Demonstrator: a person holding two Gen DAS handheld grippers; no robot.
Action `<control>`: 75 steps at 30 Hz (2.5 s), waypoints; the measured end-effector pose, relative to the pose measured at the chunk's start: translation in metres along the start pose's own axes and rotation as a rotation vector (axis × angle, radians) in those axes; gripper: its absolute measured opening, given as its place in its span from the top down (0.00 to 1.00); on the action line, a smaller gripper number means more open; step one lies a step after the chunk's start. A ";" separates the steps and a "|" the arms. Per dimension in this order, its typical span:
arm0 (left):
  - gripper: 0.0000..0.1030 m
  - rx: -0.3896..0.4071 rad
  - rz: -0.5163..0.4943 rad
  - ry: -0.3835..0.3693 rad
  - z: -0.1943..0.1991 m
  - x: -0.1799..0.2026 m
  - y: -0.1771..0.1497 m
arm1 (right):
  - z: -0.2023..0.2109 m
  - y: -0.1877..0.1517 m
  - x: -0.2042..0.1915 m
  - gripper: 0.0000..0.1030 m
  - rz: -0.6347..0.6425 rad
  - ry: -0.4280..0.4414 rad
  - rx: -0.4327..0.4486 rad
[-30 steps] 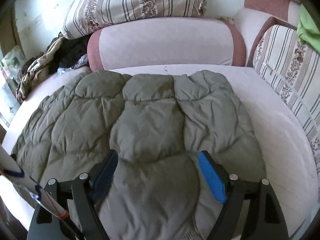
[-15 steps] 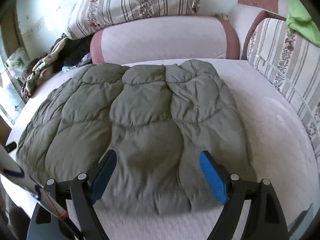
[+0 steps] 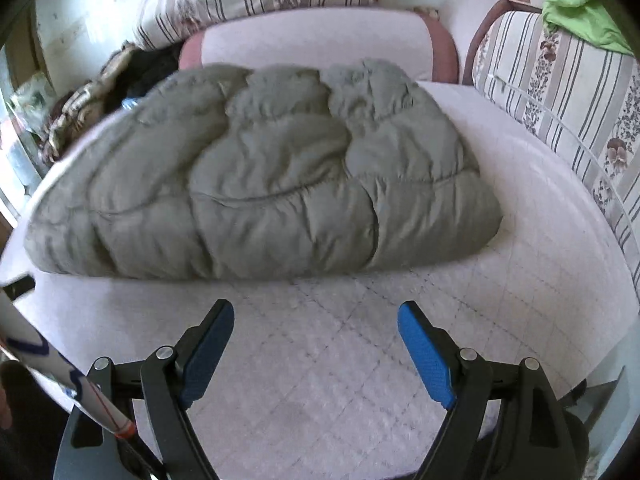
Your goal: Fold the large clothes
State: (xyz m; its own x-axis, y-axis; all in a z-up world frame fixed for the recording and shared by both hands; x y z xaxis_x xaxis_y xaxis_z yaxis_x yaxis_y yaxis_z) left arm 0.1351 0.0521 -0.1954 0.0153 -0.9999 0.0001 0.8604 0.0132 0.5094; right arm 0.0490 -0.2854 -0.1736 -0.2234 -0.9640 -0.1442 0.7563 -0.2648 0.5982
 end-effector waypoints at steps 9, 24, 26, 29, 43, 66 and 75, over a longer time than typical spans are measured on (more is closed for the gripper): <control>0.18 -0.030 -0.023 0.054 -0.043 0.013 0.036 | -0.054 0.022 0.007 0.16 -0.001 -0.059 -0.063; 0.18 -0.040 -0.078 0.112 -0.093 0.032 0.082 | -0.110 0.068 0.013 0.16 -0.045 -0.056 -0.114; 0.18 -0.045 -0.077 0.119 -0.096 0.033 0.084 | -0.115 0.072 0.015 0.16 -0.052 -0.055 -0.121; 0.18 -0.049 -0.074 0.123 -0.096 0.033 0.084 | -0.119 0.072 0.016 0.16 -0.043 -0.060 -0.128; 0.18 0.181 0.048 0.133 0.027 0.010 0.057 | -0.037 0.030 0.019 0.16 -0.022 -0.052 -0.053; 0.06 0.415 -0.086 0.089 0.168 0.052 -0.013 | 0.083 -0.008 -0.001 0.16 -0.047 -0.076 0.102; 0.06 0.353 -0.107 0.012 0.169 0.071 -0.043 | 0.103 -0.040 0.009 0.16 -0.042 -0.138 0.074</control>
State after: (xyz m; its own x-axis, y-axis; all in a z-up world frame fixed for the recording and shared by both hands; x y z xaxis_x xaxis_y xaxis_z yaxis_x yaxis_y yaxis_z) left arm 0.0132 -0.0203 -0.0719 -0.0574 -0.9953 -0.0777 0.6288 -0.0965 0.7715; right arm -0.0465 -0.2810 -0.1179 -0.3398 -0.9383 -0.0639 0.6984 -0.2973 0.6511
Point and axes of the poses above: each gripper's, at about its wrist camera, not at the fingertips, and z roughly against the way its jaws point, x to its right, y to its top, the point moved 10 cm from there along -z, roughly the way its jaws point, and after that the axes turned 4 degrees about y, right-handed, at the moved point
